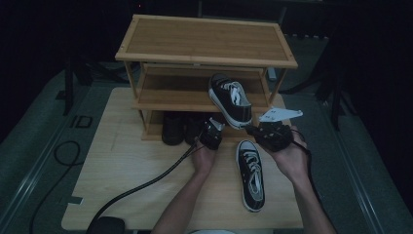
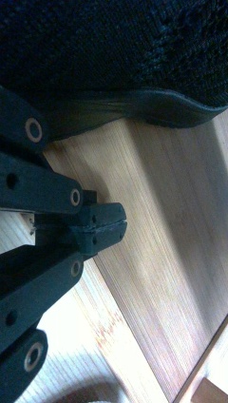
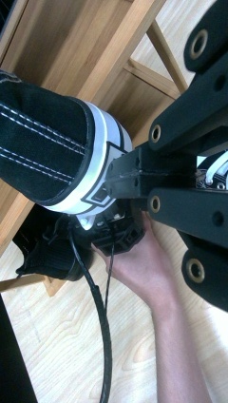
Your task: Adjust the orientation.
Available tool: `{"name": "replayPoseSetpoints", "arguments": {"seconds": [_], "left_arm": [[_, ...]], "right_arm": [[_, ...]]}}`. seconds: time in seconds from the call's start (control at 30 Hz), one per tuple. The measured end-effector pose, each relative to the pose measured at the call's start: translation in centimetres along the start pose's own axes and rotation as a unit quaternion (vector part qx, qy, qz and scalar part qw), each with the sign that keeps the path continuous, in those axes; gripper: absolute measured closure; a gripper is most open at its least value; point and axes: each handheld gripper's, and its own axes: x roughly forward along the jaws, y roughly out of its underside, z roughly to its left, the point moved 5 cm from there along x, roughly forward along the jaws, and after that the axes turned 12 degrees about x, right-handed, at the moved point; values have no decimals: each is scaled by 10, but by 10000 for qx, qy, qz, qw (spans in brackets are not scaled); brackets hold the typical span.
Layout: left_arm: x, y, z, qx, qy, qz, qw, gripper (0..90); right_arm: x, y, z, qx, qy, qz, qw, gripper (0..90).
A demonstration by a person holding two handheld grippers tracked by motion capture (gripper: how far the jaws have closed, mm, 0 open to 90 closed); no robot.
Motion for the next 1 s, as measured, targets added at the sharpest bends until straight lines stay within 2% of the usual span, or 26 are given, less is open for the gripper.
{"name": "replayPoseSetpoints", "arguments": {"seconds": [0.5,0.9,1.0], "left_arm": [[0,0,0,-18,-6,5,10000,900],[0,0,0,-18,-23,8,10000,900],[0,0,-1,-21,-46,-5,10000,900]], "right_arm": [[21,-9,18,-250,-151,47,9996,900],[23,-10,7,-231,135,82,9996,900],[26,-8,4,-190,67,161,9997,900]]}}
